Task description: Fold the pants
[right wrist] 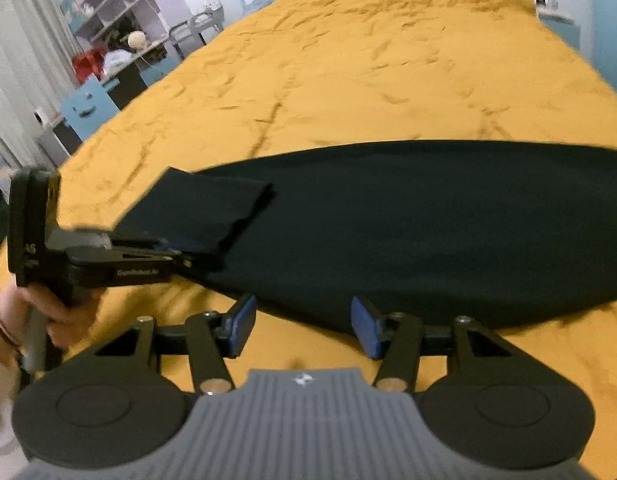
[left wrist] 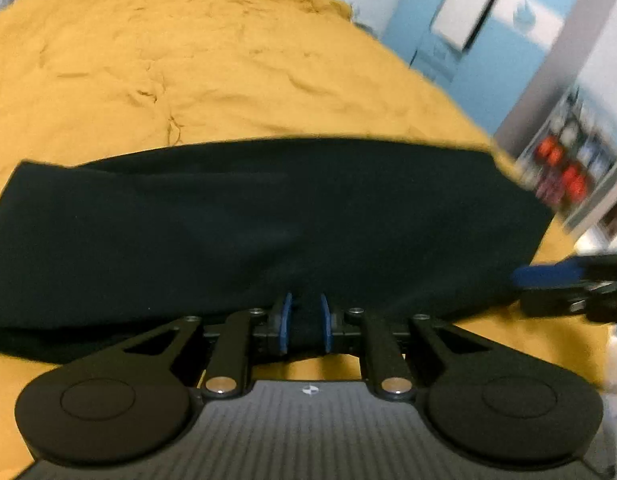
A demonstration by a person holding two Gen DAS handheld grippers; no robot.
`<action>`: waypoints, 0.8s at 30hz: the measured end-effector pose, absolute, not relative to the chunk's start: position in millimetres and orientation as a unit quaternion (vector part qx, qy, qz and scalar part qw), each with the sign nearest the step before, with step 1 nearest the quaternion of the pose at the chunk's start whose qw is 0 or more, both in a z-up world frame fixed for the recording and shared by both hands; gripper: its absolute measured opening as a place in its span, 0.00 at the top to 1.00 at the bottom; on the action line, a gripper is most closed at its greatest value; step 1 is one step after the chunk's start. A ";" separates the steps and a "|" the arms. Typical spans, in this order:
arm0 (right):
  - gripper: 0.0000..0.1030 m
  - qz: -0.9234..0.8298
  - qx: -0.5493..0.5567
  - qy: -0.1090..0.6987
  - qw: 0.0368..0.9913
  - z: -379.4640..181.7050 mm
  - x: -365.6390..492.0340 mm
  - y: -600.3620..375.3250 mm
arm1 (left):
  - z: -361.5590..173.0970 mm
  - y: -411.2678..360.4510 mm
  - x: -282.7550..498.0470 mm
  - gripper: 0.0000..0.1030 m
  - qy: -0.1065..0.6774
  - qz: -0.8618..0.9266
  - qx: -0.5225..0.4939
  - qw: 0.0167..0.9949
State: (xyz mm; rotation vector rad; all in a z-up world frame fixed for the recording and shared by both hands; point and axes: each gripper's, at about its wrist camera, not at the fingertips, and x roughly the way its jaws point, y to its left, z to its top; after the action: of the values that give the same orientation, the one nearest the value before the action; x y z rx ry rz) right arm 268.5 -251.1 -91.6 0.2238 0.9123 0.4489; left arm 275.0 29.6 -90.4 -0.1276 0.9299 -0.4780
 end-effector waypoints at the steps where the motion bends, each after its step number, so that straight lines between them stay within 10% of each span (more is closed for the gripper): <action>1: 0.52 0.219 0.124 0.436 0.864 -91.2 273.1 -248.7 | -86.6 35.3 274.6 0.84 0.434 -0.219 -0.073 0.871; 16: 0.54 0.251 0.315 0.499 0.767 -160.6 383.9 -175.4 | -80.5 83.7 281.2 0.83 0.404 -0.047 -0.110 0.907; 24: 0.80 0.261 0.373 0.522 0.722 -200.0 416.1 -161.1 | -80.1 103.8 271.7 0.83 0.394 -0.046 -0.158 0.904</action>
State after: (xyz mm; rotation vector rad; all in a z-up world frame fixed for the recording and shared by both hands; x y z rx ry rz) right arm 416.1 -161.1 -200.0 0.8236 1.1527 0.5767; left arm 271.7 103.8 -80.1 -0.3272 0.8131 -0.0955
